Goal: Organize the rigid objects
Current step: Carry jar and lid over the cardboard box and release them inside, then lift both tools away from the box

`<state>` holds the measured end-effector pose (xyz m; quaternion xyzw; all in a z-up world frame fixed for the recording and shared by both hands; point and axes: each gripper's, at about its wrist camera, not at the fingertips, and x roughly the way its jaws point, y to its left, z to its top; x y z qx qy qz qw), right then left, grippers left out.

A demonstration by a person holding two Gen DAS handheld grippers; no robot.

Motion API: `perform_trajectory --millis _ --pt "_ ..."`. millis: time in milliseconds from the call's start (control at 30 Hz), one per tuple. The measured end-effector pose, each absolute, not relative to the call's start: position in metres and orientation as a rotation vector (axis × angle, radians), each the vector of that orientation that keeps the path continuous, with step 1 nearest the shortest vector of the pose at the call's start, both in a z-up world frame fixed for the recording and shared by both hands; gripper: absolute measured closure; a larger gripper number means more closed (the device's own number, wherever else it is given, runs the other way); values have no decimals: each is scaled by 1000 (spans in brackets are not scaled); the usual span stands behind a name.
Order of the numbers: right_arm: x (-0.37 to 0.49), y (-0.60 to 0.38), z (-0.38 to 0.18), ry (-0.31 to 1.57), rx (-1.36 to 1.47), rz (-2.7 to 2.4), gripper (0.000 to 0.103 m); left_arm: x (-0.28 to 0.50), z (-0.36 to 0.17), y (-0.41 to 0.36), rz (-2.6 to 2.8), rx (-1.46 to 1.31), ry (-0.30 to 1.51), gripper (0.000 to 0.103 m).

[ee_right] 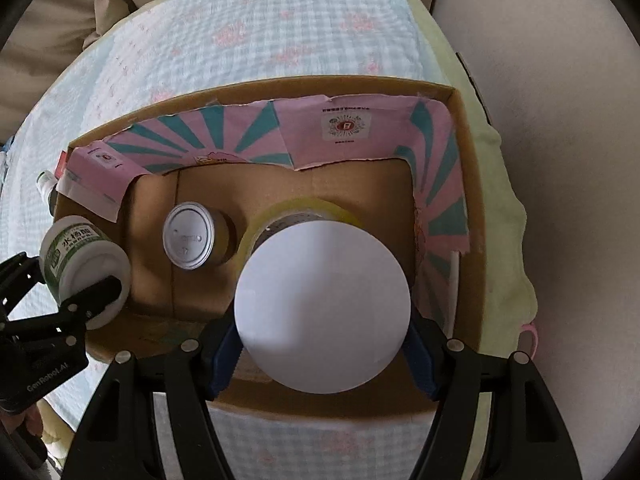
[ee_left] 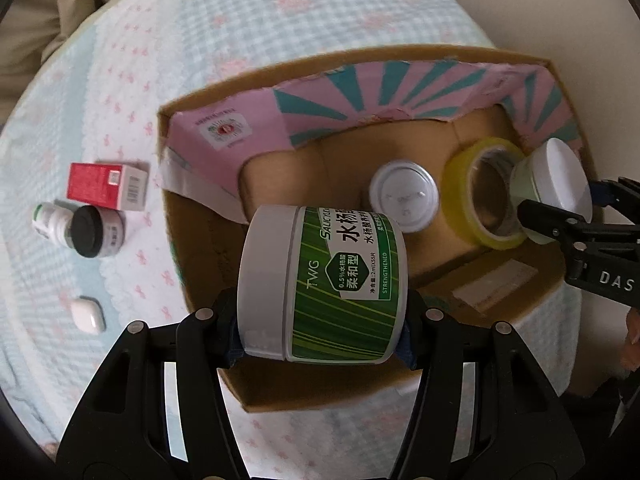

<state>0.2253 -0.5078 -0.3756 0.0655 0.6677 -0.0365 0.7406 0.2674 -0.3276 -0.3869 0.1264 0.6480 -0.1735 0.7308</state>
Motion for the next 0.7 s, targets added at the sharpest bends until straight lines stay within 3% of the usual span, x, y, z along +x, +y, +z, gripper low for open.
perform_trajectory --millis 100,133,167,200,700 --pt "233 -510 -375 1449 171 -71 36 276 -383 -327 -366 250 1417 46" --pt "236 -510 -376 1454 181 -75 35 278 -381 -328 -360 255 1409 25" --pt "238 -510 -376 1452 180 -91 14 279 -377 -329 -351 268 1407 1" --pt "238 -511 -376 1447 176 -106 0 280 -374 -329 -349 274 1394 0" --pt "201 -507 -342 1374 178 -145 0 264 -341 -313 -335 267 1333 0"
